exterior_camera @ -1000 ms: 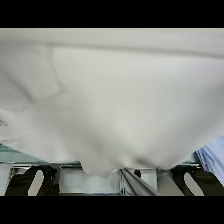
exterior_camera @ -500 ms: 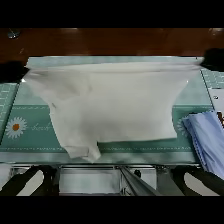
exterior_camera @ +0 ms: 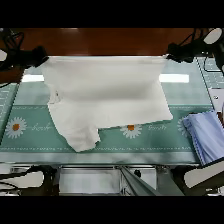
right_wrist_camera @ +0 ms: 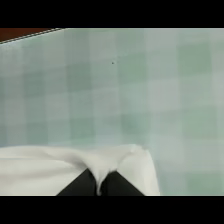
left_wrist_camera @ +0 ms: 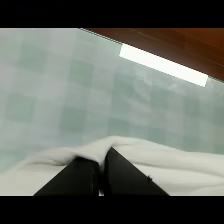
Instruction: Fold the shirts.
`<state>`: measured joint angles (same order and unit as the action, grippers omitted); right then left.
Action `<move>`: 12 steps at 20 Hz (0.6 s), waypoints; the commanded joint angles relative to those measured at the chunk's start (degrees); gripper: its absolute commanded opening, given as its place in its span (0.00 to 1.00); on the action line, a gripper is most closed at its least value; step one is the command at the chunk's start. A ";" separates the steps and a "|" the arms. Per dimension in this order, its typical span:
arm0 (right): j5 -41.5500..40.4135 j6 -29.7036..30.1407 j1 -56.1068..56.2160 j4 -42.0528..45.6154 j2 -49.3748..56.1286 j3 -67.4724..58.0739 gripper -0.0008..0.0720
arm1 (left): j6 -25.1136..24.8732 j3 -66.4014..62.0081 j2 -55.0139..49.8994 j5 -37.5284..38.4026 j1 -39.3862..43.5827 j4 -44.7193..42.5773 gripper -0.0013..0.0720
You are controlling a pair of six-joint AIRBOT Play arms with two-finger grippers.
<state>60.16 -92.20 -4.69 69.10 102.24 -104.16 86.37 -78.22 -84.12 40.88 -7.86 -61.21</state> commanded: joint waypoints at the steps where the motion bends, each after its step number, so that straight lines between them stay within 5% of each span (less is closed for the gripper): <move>1: 2.05 1.27 0.04 -4.48 6.45 -4.15 0.04 | 3.45 -2.01 -4.94 2.75 0.50 0.85 0.05; 7: 17.05 5.84 -2.16 -3.43 6.91 -4.13 0.04 | -7.28 -0.85 -4.15 28.30 0.26 -2.78 0.05; 12: 20.31 7.39 -0.35 -1.84 10.88 -2.49 0.04 | -7.26 12.31 -4.46 25.40 0.66 -2.89 0.05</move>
<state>77.25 -85.89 -5.87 66.65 111.04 -107.44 80.12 -71.90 -88.33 65.60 -7.40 -64.03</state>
